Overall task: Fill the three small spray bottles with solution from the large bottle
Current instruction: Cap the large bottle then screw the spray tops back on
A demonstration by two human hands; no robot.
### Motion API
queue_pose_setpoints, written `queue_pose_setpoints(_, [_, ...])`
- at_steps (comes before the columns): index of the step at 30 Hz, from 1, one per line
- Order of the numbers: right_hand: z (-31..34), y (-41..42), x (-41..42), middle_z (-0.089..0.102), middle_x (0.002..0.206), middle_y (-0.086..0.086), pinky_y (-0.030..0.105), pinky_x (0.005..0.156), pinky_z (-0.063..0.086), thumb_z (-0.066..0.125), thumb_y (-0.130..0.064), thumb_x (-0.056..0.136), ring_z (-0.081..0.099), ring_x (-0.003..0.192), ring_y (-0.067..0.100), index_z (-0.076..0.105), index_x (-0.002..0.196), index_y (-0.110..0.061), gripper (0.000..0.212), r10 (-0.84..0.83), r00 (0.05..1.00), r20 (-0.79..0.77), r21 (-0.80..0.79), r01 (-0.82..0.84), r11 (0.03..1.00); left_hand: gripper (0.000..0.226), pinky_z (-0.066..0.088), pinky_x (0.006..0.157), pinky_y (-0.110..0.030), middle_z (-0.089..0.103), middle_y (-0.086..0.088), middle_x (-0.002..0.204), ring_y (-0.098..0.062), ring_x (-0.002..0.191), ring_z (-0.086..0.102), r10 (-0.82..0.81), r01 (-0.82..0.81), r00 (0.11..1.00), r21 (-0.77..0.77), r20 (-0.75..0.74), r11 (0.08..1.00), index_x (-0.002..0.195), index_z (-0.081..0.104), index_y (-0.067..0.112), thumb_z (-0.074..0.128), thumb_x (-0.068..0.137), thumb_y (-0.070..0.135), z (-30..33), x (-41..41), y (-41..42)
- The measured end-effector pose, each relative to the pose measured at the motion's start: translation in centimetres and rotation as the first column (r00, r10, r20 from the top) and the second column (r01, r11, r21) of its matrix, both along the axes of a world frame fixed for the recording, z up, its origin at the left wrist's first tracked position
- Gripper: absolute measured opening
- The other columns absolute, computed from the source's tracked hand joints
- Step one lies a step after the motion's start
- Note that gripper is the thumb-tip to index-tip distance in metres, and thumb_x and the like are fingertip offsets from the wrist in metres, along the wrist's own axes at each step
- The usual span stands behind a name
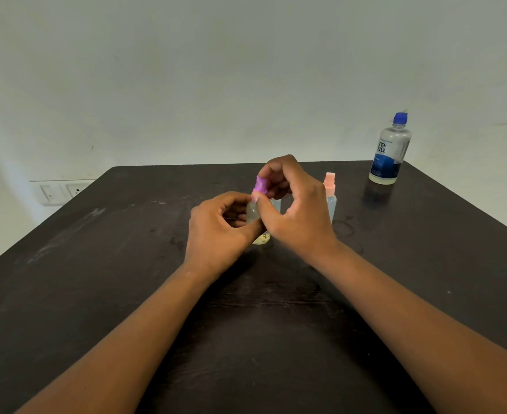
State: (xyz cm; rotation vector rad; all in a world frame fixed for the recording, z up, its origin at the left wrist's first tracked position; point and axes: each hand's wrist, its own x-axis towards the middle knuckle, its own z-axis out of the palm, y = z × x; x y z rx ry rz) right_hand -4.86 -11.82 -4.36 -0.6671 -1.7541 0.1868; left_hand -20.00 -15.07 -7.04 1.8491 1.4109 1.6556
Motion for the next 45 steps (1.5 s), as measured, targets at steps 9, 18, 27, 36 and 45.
queue_pose_setpoints(9, [0.04, -0.17, -0.12, 0.071, 0.096, -0.002, 0.037, 0.078, 0.06, 0.073, -0.007, 0.09, 0.071, 0.088, 0.014, 0.06, 0.108, -0.007, 0.022, 0.026, 0.999, 0.019, -0.013, -0.026, 1.0, 0.027, 0.062, 0.076, -0.022, 0.079, 0.009, 0.09, -0.01, 0.084, 0.076, 0.007, -0.007, 1.0, 0.016, 0.0, 1.0, 0.11, 0.081, 0.016, 0.086, 0.084, 0.019, 0.11, -0.01, 0.0])
queue_pose_setpoints(18, [0.13, -0.18, -0.13, 0.068, 0.093, -0.003, 0.031, 0.073, 0.059, 0.076, -0.01, 0.086, 0.066, 0.083, 0.014, 0.061, 0.106, -0.01, 0.026, -0.011, 1.0, 0.028, -0.002, 0.011, 1.0, 0.033, 0.064, 0.076, -0.026, 0.079, 0.009, 0.089, -0.01, 0.084, 0.076, -0.017, 0.017, 1.0, 0.009, 0.001, 1.0, 0.11, 0.081, 0.018, 0.083, 0.081, 0.033, 0.2, 0.14, -0.27])
queue_pose_setpoints(27, [0.2, -0.29, -0.12, 0.066, 0.089, -0.004, 0.025, 0.071, 0.057, 0.08, -0.011, 0.082, 0.064, 0.08, 0.012, 0.062, 0.102, -0.011, 0.027, -0.038, 0.999, 0.028, -0.009, 0.039, 0.999, 0.028, 0.064, 0.077, -0.029, 0.079, 0.007, 0.09, -0.013, 0.084, 0.075, 0.004, -0.004, 1.0, -0.002, -0.012, 1.0, 0.111, 0.081, 0.017, 0.085, 0.084, 0.023, 0.16, 0.15, -0.19])
queue_pose_setpoints(36, [0.3, -0.77, -0.16, 0.074, 0.097, -0.002, 0.039, 0.082, 0.062, 0.074, -0.002, 0.087, 0.073, 0.091, 0.012, 0.061, 0.108, -0.008, 0.026, 0.016, 1.0, -0.005, -0.122, -0.016, 0.992, 0.029, 0.057, 0.071, -0.015, 0.078, 0.013, 0.085, -0.005, 0.081, 0.075, -0.009, 0.009, 1.0, 0.01, 0.02, 1.0, 0.107, 0.082, 0.019, 0.085, 0.081, 0.031, 0.17, 0.18, -0.14])
queue_pose_setpoints(45, [0.68, -0.83, -0.16, 0.073, 0.094, -0.006, 0.037, 0.082, 0.062, 0.082, -0.006, 0.084, 0.072, 0.089, 0.01, 0.062, 0.107, -0.015, 0.031, -0.008, 1.0, -0.004, -0.183, 0.007, 0.983, 0.035, 0.061, 0.076, -0.021, 0.079, 0.013, 0.093, -0.008, 0.087, 0.075, -0.019, 0.02, 1.0, 0.012, -0.017, 1.0, 0.115, 0.081, 0.021, 0.087, 0.083, 0.033, -0.15, -0.13, 0.22])
